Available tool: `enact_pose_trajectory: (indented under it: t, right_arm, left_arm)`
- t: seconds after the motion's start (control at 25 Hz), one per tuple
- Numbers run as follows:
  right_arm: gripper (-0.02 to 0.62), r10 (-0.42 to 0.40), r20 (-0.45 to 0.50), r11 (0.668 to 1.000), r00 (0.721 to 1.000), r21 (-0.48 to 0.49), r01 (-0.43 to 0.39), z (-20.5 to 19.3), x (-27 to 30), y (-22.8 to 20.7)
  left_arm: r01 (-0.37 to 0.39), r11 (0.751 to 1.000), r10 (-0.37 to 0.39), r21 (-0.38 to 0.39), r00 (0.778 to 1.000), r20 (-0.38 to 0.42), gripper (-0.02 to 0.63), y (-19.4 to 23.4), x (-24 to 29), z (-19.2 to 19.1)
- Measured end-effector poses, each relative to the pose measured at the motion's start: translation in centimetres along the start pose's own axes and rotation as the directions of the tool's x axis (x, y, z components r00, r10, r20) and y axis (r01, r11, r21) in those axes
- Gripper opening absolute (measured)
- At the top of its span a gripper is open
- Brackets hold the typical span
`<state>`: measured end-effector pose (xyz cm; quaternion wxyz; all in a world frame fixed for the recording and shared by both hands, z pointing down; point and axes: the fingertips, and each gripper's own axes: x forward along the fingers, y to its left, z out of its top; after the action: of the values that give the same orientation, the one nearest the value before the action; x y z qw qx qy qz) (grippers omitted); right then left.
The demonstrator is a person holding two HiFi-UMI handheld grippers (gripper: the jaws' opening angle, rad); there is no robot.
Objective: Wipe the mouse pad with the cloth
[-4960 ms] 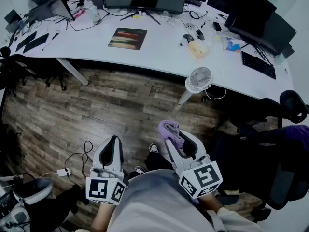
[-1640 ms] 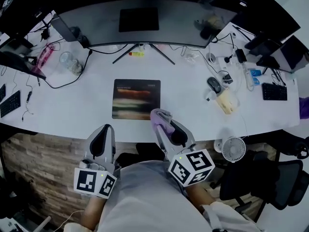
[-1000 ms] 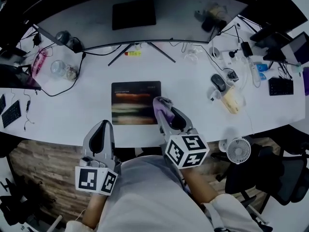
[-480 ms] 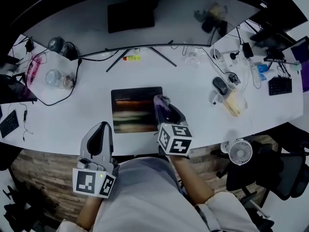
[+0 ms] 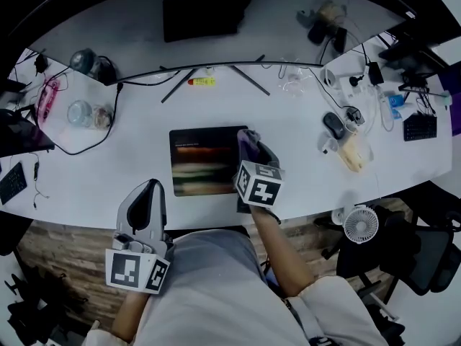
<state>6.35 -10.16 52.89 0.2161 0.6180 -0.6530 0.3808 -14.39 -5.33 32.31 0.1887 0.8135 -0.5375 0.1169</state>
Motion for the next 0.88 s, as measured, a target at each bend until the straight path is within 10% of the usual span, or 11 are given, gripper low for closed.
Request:
enact_pose_trajectory:
  t: [0.88]
  right_arm:
    - [0.146,-0.022,-0.061,1.0,0.998,0.02,0.023,-0.4,2.4,3.0]
  left_arm:
    - [0.012,0.999,-0.013,-0.041,1.0,-0.015,0.0,2.7,1.1,0.1]
